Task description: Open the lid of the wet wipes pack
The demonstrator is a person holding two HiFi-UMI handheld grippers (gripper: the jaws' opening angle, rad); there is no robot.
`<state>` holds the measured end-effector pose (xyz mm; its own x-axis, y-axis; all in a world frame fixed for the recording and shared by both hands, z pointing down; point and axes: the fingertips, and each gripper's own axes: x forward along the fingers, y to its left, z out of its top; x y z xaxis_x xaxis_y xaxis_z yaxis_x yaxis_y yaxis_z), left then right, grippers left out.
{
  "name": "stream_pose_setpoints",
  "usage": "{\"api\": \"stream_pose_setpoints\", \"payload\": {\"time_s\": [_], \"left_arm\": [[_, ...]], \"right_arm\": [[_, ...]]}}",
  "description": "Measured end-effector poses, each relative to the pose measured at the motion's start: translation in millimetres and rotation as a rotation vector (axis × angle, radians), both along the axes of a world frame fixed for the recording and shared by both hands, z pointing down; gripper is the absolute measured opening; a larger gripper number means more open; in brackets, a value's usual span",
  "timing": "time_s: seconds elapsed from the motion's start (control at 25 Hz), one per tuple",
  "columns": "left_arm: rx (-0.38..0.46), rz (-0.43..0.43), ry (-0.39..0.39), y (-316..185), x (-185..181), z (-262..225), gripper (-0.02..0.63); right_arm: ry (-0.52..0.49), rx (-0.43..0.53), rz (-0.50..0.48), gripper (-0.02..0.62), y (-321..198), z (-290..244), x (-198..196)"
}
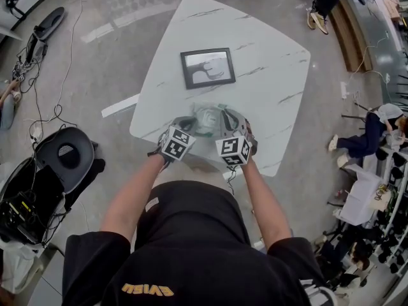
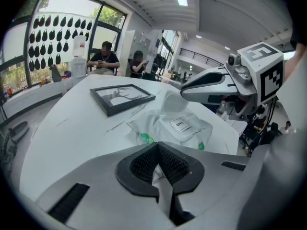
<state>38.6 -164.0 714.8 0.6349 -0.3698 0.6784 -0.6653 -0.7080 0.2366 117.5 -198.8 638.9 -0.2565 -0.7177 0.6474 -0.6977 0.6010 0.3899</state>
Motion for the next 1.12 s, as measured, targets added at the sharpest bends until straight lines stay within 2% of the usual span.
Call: {"api": "stream_pose_setpoints", "payload": {"time_s": [0.44,0.6,0.72,1.12], "left_arm": [[-0.002,0.008,-0.006,0,0,-1,0.015],[-0.002,0.011,-0.011,-6,-6,-4,0.015],[-0.003,0.014,-0.013,-3,-3,-2,0.015],[-0.008,0.009,-0.007,-8,-6,-3,0.015]], "right_arm": [[-0.060,-0.027,0.062,0.038,-15,1,3],[-0.012,-0.012,0.084,0.046,-27,0,-3],[-0.013,-0.013,0.113,0.048,-28,4,1],[-0.086,-0.105,0.225,0.048,-34,26,12]]}}
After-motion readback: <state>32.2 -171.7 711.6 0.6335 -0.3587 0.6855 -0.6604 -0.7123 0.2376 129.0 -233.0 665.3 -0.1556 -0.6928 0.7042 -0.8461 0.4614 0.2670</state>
